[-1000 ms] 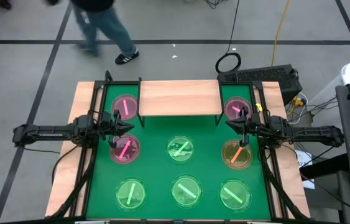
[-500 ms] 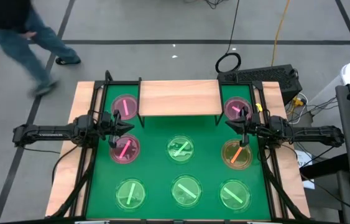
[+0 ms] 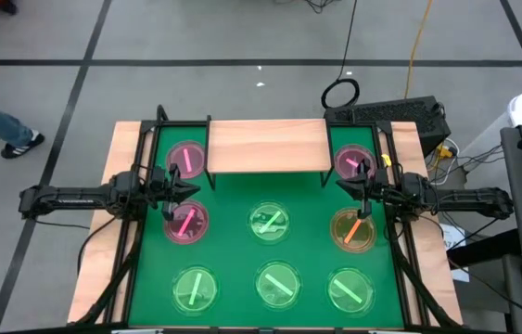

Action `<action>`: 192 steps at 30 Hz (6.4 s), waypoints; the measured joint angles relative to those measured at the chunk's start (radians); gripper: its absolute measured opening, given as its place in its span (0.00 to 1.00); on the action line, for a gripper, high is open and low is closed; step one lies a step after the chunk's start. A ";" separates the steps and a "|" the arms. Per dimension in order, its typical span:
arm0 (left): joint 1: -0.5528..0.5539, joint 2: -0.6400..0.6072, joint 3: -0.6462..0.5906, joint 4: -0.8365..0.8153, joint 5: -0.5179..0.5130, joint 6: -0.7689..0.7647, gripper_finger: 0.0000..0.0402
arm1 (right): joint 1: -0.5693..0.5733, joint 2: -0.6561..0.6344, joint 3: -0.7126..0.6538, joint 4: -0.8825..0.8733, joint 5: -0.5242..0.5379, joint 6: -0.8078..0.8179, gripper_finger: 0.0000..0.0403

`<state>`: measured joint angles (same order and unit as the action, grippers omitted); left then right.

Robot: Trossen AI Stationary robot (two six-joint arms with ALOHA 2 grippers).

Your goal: Place and stack plates onto a shelf

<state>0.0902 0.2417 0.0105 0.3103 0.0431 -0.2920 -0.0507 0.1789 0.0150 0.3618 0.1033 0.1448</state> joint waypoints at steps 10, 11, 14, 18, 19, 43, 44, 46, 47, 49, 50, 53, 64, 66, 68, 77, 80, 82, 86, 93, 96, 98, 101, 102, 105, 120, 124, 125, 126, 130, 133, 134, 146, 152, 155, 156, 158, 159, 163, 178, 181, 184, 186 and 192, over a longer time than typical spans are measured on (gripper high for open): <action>0.000 0.000 0.000 0.000 0.000 0.000 0.04 | 0.000 0.000 0.000 0.025 0.000 -0.007 0.00; 0.000 0.000 0.000 0.000 0.000 0.000 0.04 | 0.000 0.000 0.000 0.030 0.000 -0.007 0.00; 0.000 0.000 0.000 0.000 0.000 0.000 0.04 | 0.000 0.000 0.000 0.041 0.002 -0.007 0.00; 0.000 0.000 0.000 0.000 0.000 0.000 0.04 | 0.000 0.000 0.000 0.099 0.003 0.001 0.00; 0.000 0.000 0.000 0.000 0.000 0.000 0.04 | 0.000 0.000 0.000 0.121 0.004 0.014 0.00; 0.000 0.000 0.000 0.000 0.000 0.000 0.04 | 0.000 0.035 0.156 -0.065 0.136 -0.051 0.00; 0.000 0.000 0.000 0.000 0.000 0.000 0.04 | 0.000 0.046 0.191 -0.117 0.136 -0.040 0.00; 0.000 0.000 0.000 0.000 0.000 0.000 0.04 | 0.000 0.075 0.266 -0.217 0.136 -0.029 0.00; 0.000 0.000 0.000 0.000 0.000 0.000 0.04 | 0.000 0.092 0.294 -0.273 0.136 -0.025 0.00; 0.000 0.000 0.000 0.000 0.000 0.000 0.04 | 0.000 0.123 0.353 -0.373 0.136 -0.019 0.00; 0.000 0.000 0.000 0.000 0.000 0.000 0.04 | 0.000 0.138 0.386 -0.404 0.136 -0.017 0.00; 0.000 0.000 0.000 0.000 0.000 0.000 0.04 | 0.001 0.185 0.473 -0.564 0.161 0.012 0.00; 0.000 0.000 0.000 0.000 0.000 0.000 0.04 | -0.004 0.470 0.595 -0.988 0.317 0.076 0.01; 0.000 0.000 0.000 0.000 0.000 0.000 0.04 | -0.008 0.525 0.593 -1.012 0.317 0.096 0.02; 0.000 0.000 0.000 0.000 0.000 0.000 0.04 | -0.009 0.565 0.594 -0.999 0.315 0.097 0.06; 0.000 0.000 0.000 0.000 0.000 0.000 0.04 | -0.073 0.737 0.594 -1.043 0.341 0.195 0.33; 0.000 0.000 0.000 0.000 0.000 0.000 0.04 | -0.107 0.780 0.594 -1.077 0.333 0.287 0.37; 0.000 0.000 0.000 0.000 0.000 0.000 0.04 | -0.121 0.803 0.594 -1.105 0.297 0.340 0.38; 0.000 0.000 0.000 0.000 0.000 0.000 0.04 | -0.127 0.843 0.594 -1.162 0.287 0.395 0.37; 0.000 0.000 0.000 0.000 0.000 0.000 0.04 | -0.157 0.934 0.594 -1.192 0.315 0.362 0.36; 0.000 0.000 0.000 0.000 0.000 0.000 0.04 | -0.160 0.994 0.594 -1.188 0.312 0.326 0.36; 0.000 0.000 0.000 0.000 0.000 0.000 0.04 | -0.160 1.030 0.594 -1.180 0.309 0.320 0.36; 0.000 0.000 0.000 0.000 0.000 0.000 0.04 | -0.160 1.081 0.594 -1.170 0.306 0.322 0.39; 0.000 0.000 0.000 0.000 0.000 0.000 0.04 | -0.160 1.095 0.594 -1.165 0.309 0.322 0.41; 0.000 0.000 0.000 0.000 0.000 0.000 0.04 | -0.165 1.128 0.594 -1.143 0.312 0.327 0.44; 0.000 0.000 0.000 0.000 0.000 0.000 0.04 | -0.230 1.196 0.572 -1.059 0.338 0.367 0.41; 0.000 0.000 0.000 0.000 0.000 0.000 0.04 | -0.230 1.197 0.559 -1.055 0.343 0.369 0.37; 0.000 0.000 0.000 0.000 0.000 0.000 0.04 | -0.230 1.197 0.557 -1.054 0.344 0.369 0.36; 0.000 0.000 0.000 0.000 0.000 0.000 0.04 | -0.230 1.197 0.555 -1.054 0.344 0.369 0.34; 0.000 0.000 0.000 0.000 0.000 0.000 0.04 | -0.230 1.197 0.544 -1.054 0.345 0.367 0.28; 0.000 0.000 0.000 0.000 0.000 0.000 0.04 | -0.230 1.198 0.535 -1.054 0.345 0.371 0.22; 0.000 0.000 0.000 0.000 0.000 0.000 0.04 | -0.230 1.198 0.533 -1.054 0.345 0.375 0.19; 0.000 0.000 0.000 0.000 0.000 0.000 0.04 | -0.218 1.145 0.528 -1.062 0.351 0.484 0.01; 0.000 0.000 0.000 0.000 0.000 0.000 0.04 | -0.188 1.009 0.524 -1.136 0.340 0.597 0.00; 0.000 0.000 0.000 0.000 0.000 0.000 0.04 | -0.171 0.934 0.525 -1.153 0.342 0.626 0.00; 0.000 0.000 0.000 0.000 0.000 0.000 0.04 | -0.165 0.909 0.525 -1.145 0.345 0.629 0.00; 0.000 0.000 0.000 0.000 0.000 0.000 0.04 | -0.155 0.863 0.525 -1.140 0.365 0.635 0.00; 0.000 0.000 0.000 0.000 0.000 0.000 0.04 | -0.151 0.841 0.525 -1.140 0.374 0.641 0.00; 0.000 0.000 0.000 0.000 0.000 0.000 0.04 | -0.144 0.764 0.529 -1.140 0.433 0.647 0.00; 0.000 0.000 0.000 0.000 0.000 0.000 0.04 | -0.144 0.700 0.755 -1.001 0.669 0.327 0.00; 0.000 0.000 0.000 0.000 0.000 0.000 0.04 | -0.144 0.715 0.827 -0.997 0.702 0.261 0.00; 0.000 0.000 0.000 0.000 0.000 0.000 0.04 | -0.144 0.736 0.884 -0.963 0.711 0.192 0.00; 0.000 0.000 0.000 0.000 0.000 0.000 0.04 | -0.144 0.753 0.908 -0.901 0.707 0.134 0.00; 0.000 0.000 0.000 0.000 0.000 0.000 0.04 | -0.144 0.836 0.929 -0.657 0.552 -0.029 0.00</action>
<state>0.0898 0.2417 0.0101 0.3107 0.0430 -0.2920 -0.1947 1.0149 0.9440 -0.2952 0.6549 0.1155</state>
